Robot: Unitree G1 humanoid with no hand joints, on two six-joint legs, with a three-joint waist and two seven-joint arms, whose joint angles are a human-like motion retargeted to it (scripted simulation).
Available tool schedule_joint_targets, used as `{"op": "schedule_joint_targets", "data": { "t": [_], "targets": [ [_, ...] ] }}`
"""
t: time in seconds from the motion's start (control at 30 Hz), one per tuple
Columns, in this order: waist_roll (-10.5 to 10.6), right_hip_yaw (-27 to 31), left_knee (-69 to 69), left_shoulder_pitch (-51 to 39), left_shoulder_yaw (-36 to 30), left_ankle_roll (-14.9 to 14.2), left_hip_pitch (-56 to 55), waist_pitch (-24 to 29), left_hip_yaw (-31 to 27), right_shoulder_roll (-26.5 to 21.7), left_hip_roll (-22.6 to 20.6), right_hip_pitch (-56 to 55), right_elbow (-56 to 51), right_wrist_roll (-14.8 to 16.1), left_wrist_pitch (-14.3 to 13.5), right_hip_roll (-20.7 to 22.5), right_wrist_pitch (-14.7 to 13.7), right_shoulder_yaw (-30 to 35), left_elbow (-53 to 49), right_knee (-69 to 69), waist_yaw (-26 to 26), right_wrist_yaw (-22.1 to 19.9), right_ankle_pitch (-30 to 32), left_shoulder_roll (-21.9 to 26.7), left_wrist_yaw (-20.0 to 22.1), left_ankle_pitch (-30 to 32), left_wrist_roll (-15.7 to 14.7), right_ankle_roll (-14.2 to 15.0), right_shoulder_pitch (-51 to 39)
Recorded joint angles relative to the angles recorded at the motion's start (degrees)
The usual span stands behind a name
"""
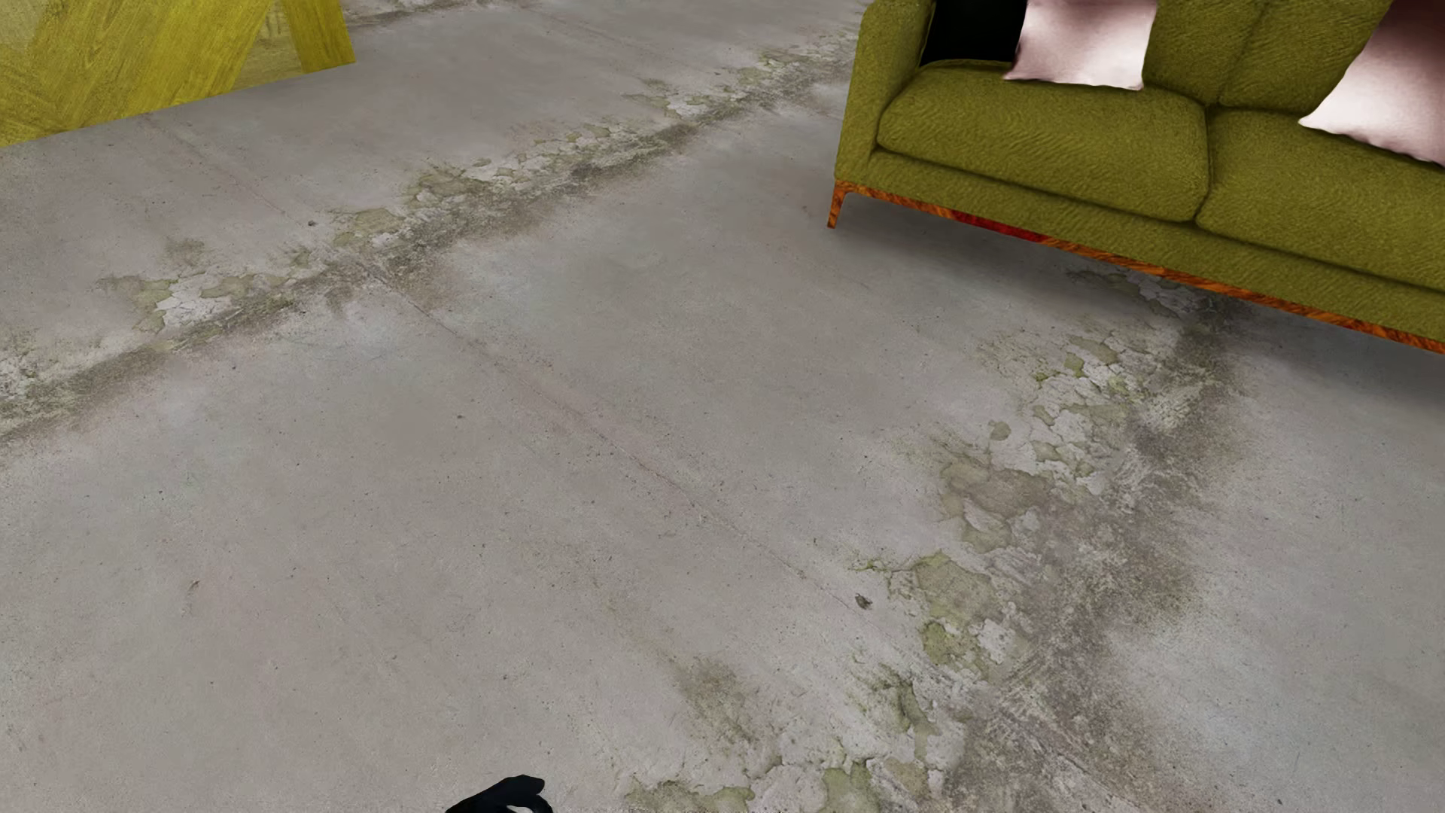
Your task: Get off of chair
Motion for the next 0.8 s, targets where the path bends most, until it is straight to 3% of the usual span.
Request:
{"op": "schedule_joint_targets", "data": {
  "t": [0.17,0.23,0.3,0.43,0.5,0.53,0.6,0.67,0.7,0.73,0.77,0.8],
  "targets": [
    [0.5,-1.54,3.76,-0.87,-0.97,0.15,-5.12,0.05,-3.97,-1.2,-1.79,-2.47,-0.16,0.54,-0.62,-1.91,-0.28,1.12,-2.51,4.46,0.5,-0.24,-0.67,-1.24,-0.46,0.1,0.78,-0.53,0.79],
    [0.52,-1.93,3.77,-1.58,-0.56,-0.26,-6.54,0.8,-5.21,-1.62,-2.34,-6.96,0.03,0.45,-0.02,-3.72,-0.16,1.47,-1.33,13.33,0.3,0.02,-3.67,-0.98,-0.14,0.83,0.43,-0.25,0.51],
    [0.53,-0.93,3.02,-1.97,0.28,-0.47,-6.86,2.17,-6.13,-1.55,-2.61,-10.11,0.24,0.25,0.83,-4.26,-0.1,2.08,0.39,21.1,-0.16,-0.53,-7.72,0.15,1.15,2.02,0.54,-1.84,-0.11],
    [0.78,6.94,2.68,-2.66,0.79,-0.61,-8.54,3.64,-8.69,-0.39,-2.13,-12.34,-0.76,-0.06,2.63,1.21,-0.38,2.44,6.12,22.63,-1.17,-1.81,-13.5,3.57,3.14,5.25,-0.2,-0.48,-1.12],
    [0.27,9.04,1.83,-2.77,0.66,-0.47,-9.22,3.34,-10.52,-0.74,-3.15,-12.08,-2.57,0.22,2.63,2.86,-1.08,2.75,7.85,18.12,-0.79,-1.59,-10.32,4.87,3.95,6.5,-0.4,1.57,-0.71],
    [-0.06,7.68,1.66,-2.75,1.22,-0.57,-10.04,2.89,-11.06,-1.23,-4.11,-11.49,-3.1,0.37,2.82,2.76,-1.24,3.21,8.41,16.59,-0.28,-1.31,-7.2,5.04,4.64,6.93,-1.03,-2.04,-0.73],
    [0.98,5.65,3.6,-2.94,3.05,-1.14,-12.6,3.12,-12.13,-2.52,-4.75,-11.76,-2.55,0.82,3.4,2.12,-1.56,4.24,8.99,14.57,0.72,-0.66,-4.65,3.97,6.47,7.38,-2.96,-1.97,-1.99],
    [2.02,5.26,10.44,-3.43,2.77,-5.99,-17.27,4.19,-10.34,-3.12,-3.82,-7.94,-1.33,0.75,3.47,3.53,-1.44,3.98,8.95,7.72,0.75,-1.4,-2.73,2.66,7.16,5.6,-4.46,-3.27,-3.2],
    [2.39,3.59,13.12,-3.54,2.1,-10.16,-18.67,4.81,-8.97,-3.45,-2.55,-7.04,-0.88,1.0,2.62,4.03,-1.77,3.0,8.35,6.94,0.89,-1.74,-2.6,2.36,6.34,2.88,-4.11,-2.75,-3.35],
    [2.77,3.13,15.75,-3.3,1.54,-12.54,-19.81,5.32,-7.94,-3.77,-1.5,-5.89,-0.48,1.46,2.06,4.45,-1.45,2.11,7.3,5.88,0.93,-2.65,-2.64,1.95,5.02,0.35,-2.92,-2.95,-3.14],
    [2.99,2.72,18.28,-2.29,1.59,-11.4,-20.04,5.5,-6.03,-4.01,-0.56,-5.26,0.15,2.01,1.72,4.61,-0.97,1.65,6.0,5.75,1.01,-3.43,-2.89,1.45,4.04,-4.05,-1.64,-3.02,-2.84],
    [2.92,2.28,20.62,-1.12,1.96,-8.5,-20.24,5.67,-3.24,-4.2,0.16,-4.99,1.04,2.23,1.63,4.55,-0.48,1.5,4.99,5.88,0.93,-3.86,-3.06,0.69,3.12,-7.96,-0.79,-3.11,-2.92]
  ]
}}
